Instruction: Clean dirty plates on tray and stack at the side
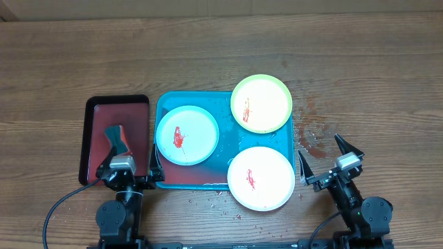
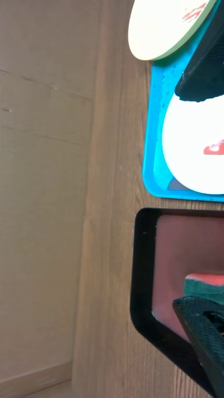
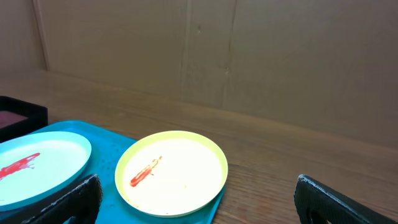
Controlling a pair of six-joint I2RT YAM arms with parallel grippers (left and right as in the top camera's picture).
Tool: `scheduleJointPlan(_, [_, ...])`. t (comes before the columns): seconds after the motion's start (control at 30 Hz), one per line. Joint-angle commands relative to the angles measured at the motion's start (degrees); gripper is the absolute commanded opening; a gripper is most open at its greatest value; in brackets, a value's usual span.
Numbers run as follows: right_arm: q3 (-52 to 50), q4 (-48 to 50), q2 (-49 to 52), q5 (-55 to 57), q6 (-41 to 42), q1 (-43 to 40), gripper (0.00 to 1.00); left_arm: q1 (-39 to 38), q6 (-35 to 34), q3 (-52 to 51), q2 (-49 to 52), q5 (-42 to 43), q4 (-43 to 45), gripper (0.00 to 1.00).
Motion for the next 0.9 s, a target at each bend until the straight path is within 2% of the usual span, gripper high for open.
scheduleJointPlan(0.0, [-0.59, 0.33, -0.66, 0.37, 3.52, -0.17, 1.00, -0.22, -0.39, -0.24, -0.15, 0.79, 1.27, 1.00])
scheduleJointPlan(0.13, [-0.33, 0.31, -0.66, -0.85, 8.50, -0.17, 1.00, -0.22, -0.42, 0.72, -0.15, 3.89, 1.62, 1.00])
scheduleJointPlan(0.23, [1.03, 0.26, -0.59, -3.06, 8.79, -0.17, 1.00, -0.20, -0.42, 3.69, -0.11, 4.07, -0.04, 1.00])
scheduleJointPlan(0.43, [8.00, -1.88, 2.27, -3.98, 10.73, -0.17, 1.00, -0.20, -0.44, 16.11, 4.42, 3.50, -10.23, 1.00])
scheduleJointPlan(0.63, [22.51, -12.17, 11.80, -5.05, 10.73, -0.17, 1.00, -0.20, -0.42, 33.38, 16.70, 3.87, -22.43, 1.00])
scheduleJointPlan(0.87, [47.74, -30.05, 30.73, -5.55, 10.71, -0.17, 1.00, -0.20, -0.20, 60.17, 37.57, 6.27, -39.17, 1.00])
